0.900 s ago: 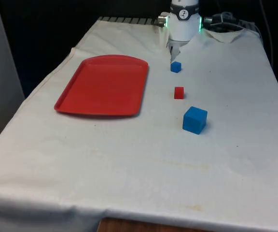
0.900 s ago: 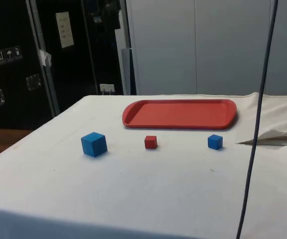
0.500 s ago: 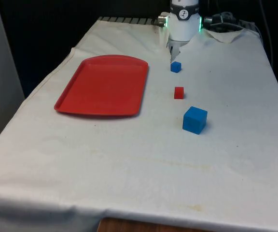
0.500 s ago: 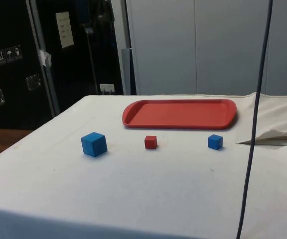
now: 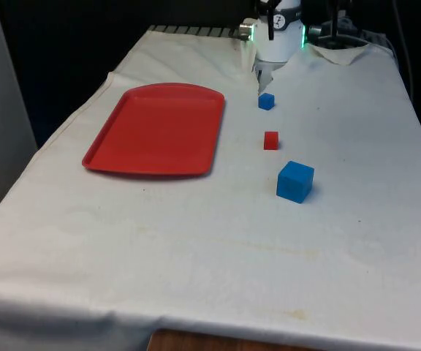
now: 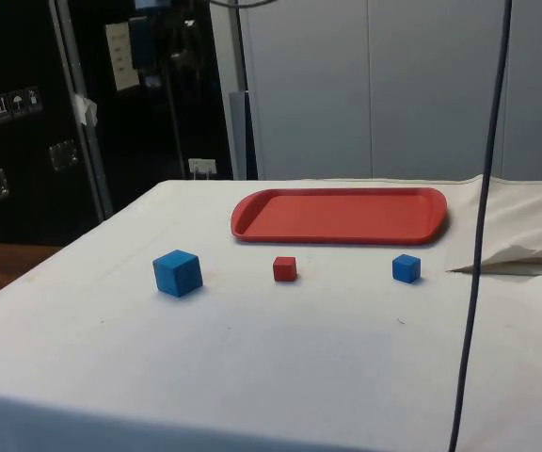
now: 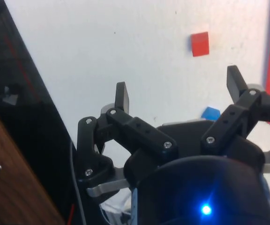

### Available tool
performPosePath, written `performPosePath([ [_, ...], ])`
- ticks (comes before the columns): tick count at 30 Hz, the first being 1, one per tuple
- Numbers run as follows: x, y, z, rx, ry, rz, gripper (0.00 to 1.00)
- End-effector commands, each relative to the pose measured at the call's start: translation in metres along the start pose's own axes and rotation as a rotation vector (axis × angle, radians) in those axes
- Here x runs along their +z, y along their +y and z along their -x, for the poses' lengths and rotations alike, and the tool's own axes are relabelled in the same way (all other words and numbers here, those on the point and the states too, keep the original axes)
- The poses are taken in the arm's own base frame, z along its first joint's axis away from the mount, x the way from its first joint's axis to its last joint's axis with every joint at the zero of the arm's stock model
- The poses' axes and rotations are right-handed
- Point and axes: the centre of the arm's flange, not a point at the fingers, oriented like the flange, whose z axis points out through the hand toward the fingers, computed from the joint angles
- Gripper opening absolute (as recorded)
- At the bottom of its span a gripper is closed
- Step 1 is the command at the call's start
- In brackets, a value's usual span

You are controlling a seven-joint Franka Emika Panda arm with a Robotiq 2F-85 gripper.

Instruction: Pick up the largest block and place it onto the tray.

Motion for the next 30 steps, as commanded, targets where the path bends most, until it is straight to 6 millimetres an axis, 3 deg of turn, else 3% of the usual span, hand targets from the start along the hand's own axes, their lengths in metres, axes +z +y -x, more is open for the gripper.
performPosePath([
  [1,0.005,-0.004,-0.003,-0.001,0.012,-0.006,1.0],
  [7,0.026,-0.012,-0.012,-0.002,0.024,0.006,1.0],
  [8,0.023,-0.011,-0.011,-0.003,0.018,0.012,1.0],
  [16,0.057,-0.023,-0.022,-0.002,0.033,0.019,1.0],
  [30,0.105,-0.028,-0.034,0.004,0.049,0.043,1.0],
])
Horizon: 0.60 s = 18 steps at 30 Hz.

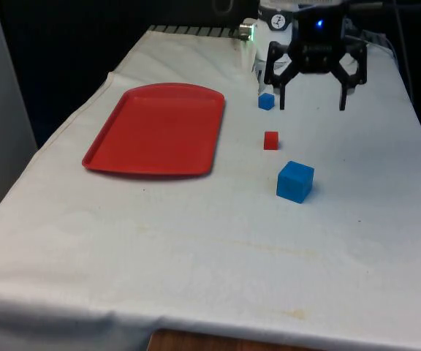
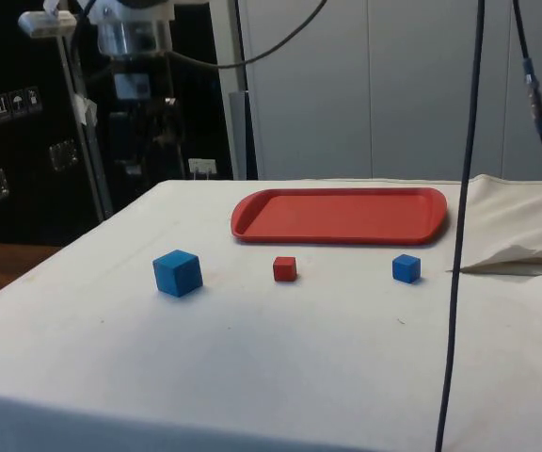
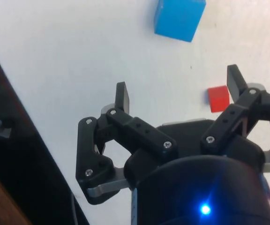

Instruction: Pick up the largest block and place it onto the tray.

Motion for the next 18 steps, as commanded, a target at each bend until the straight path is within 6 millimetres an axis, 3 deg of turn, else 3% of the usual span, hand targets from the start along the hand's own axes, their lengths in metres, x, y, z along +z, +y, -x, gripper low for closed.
performPosePath([
  [1,0.008,-0.002,-0.001,0.003,0.007,-0.008,1.0],
  [18,0.046,-0.008,-0.003,0.016,0.001,0.013,1.0],
])
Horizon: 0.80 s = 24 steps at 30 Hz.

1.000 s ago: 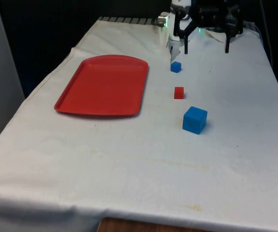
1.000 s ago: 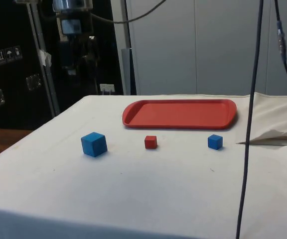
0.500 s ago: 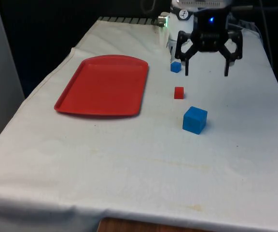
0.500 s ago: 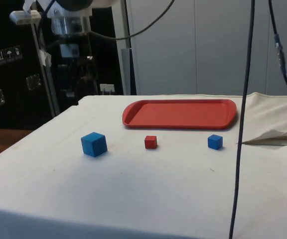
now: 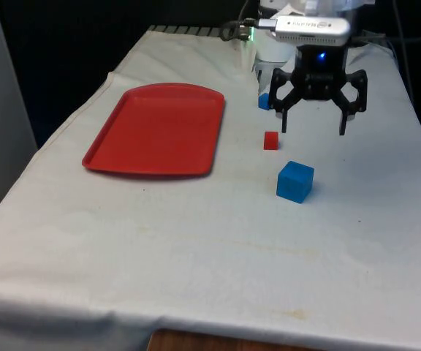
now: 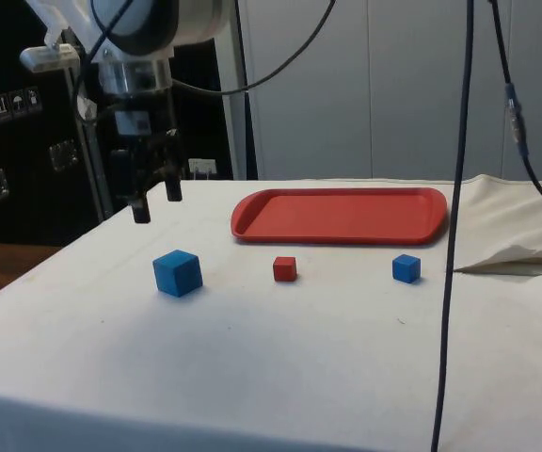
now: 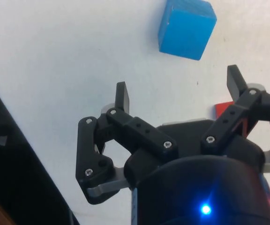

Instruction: Pick up the largest block and place it onto the tray.

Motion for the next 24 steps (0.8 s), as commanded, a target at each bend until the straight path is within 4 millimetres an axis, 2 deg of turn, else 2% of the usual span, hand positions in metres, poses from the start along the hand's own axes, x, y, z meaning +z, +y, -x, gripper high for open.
performPosePath([
  [1,0.002,0.0,0.0,0.001,-0.001,0.002,1.0],
  [8,0.018,-0.001,0.0,0.011,0.011,0.003,1.0],
  [9,0.015,0.0,0.0,0.008,-0.004,0.014,1.0],
  [15,0.034,-0.002,-0.001,0.014,0.033,0.007,1.0],
  [16,0.031,-0.001,-0.001,0.014,0.02,0.016,1.0],
  [24,0.052,-0.001,0.0,0.03,0.034,0.036,1.0],
])
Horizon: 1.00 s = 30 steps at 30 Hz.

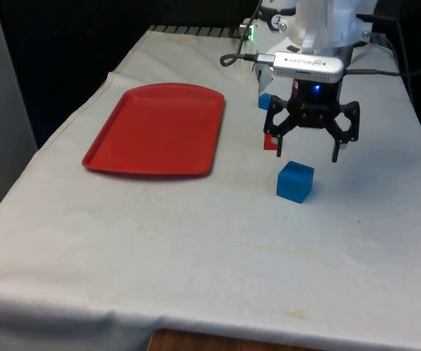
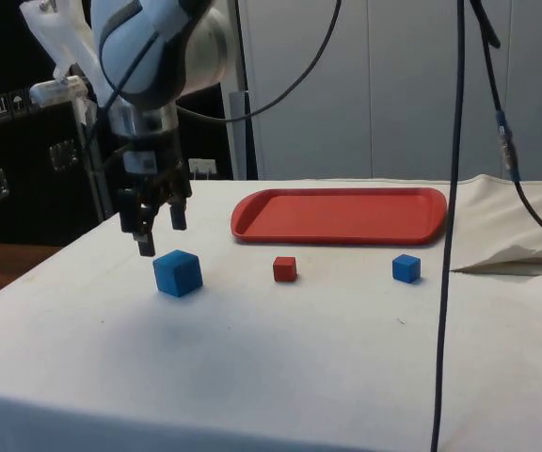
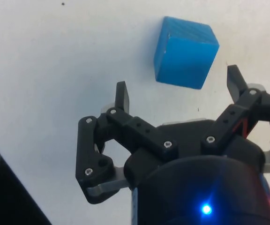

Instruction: Pick up the largest block and place it onto the tray.

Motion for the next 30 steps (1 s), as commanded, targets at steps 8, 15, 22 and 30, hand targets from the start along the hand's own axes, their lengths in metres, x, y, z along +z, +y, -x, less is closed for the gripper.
performPosePath([
  [8,0.015,0.0,0.001,0.039,0.001,0.014,1.0],
  [15,0.025,-0.001,0.001,0.065,0.002,0.026,1.0],
  [22,0.034,0.0,0.002,0.086,0.009,0.036,1.0],
  [30,0.048,0.0,0.003,0.114,0.018,0.052,1.0],
])
